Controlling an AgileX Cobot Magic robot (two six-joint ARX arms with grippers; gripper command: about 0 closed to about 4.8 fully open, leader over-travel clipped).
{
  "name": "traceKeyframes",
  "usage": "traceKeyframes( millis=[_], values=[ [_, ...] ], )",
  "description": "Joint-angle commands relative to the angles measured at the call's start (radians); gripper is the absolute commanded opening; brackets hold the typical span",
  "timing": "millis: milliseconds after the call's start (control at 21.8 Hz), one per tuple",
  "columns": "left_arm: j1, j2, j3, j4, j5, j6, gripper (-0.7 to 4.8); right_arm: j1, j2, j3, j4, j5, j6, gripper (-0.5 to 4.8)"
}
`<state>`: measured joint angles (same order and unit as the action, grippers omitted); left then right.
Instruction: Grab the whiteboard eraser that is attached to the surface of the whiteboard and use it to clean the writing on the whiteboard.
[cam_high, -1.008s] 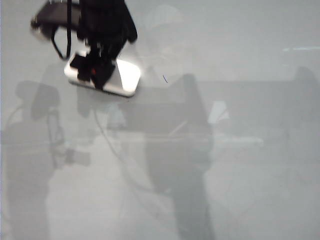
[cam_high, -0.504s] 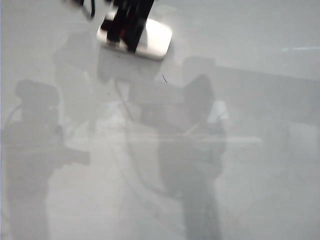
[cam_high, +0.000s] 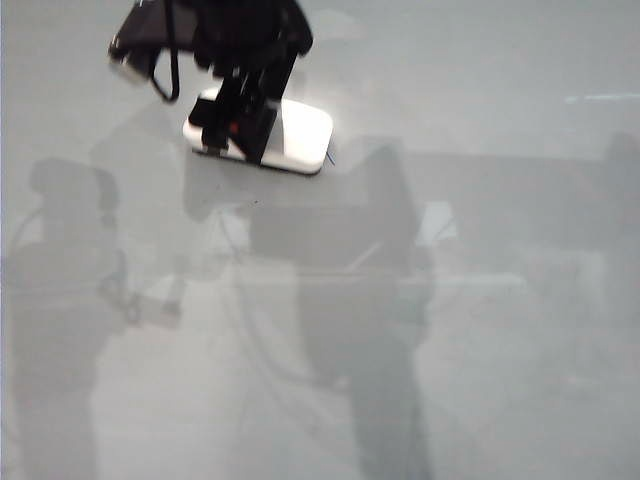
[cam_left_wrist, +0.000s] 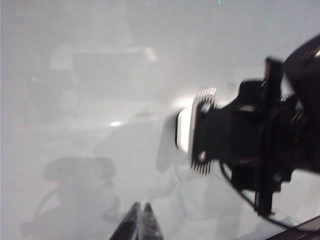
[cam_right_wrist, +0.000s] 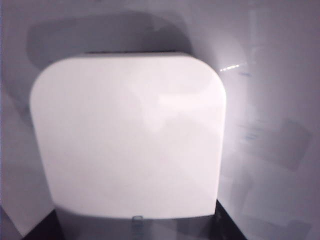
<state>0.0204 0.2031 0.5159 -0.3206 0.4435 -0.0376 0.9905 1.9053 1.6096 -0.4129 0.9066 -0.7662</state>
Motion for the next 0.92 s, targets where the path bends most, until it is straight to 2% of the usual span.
traceKeyframes(
  millis=[46, 183, 504, 595, 733, 916],
  values=[
    [0.000, 0.001, 0.006, 0.016, 0.002, 0.004, -0.06, 0.002, 0.000, 0.005, 0.016, -0.011, 0.011, 2.47],
    [0.000, 0.001, 0.006, 0.016, 0.002, 0.004, -0.06, 0.002, -0.017, 0.018, 0.013, 0.039, 0.009, 2.47],
    [0.000, 0.001, 0.006, 0.017, 0.001, 0.005, -0.06, 0.021, -0.102, 0.048, 0.006, 0.068, 0.008, 2.47],
    [0.001, 0.002, 0.006, 0.016, -0.010, 0.005, -0.06, 0.047, -0.136, 0.047, -0.039, 0.116, 0.031, 2.47],
    [0.001, 0.002, 0.006, 0.019, -0.040, 0.005, -0.06, 0.092, -0.222, 0.044, -0.142, 0.124, 0.178, 2.47],
    [0.001, 0.002, 0.006, 0.019, -0.039, 0.004, -0.06, 0.073, -0.354, 0.034, -0.323, 0.127, 0.376, 2.47]
  ],
)
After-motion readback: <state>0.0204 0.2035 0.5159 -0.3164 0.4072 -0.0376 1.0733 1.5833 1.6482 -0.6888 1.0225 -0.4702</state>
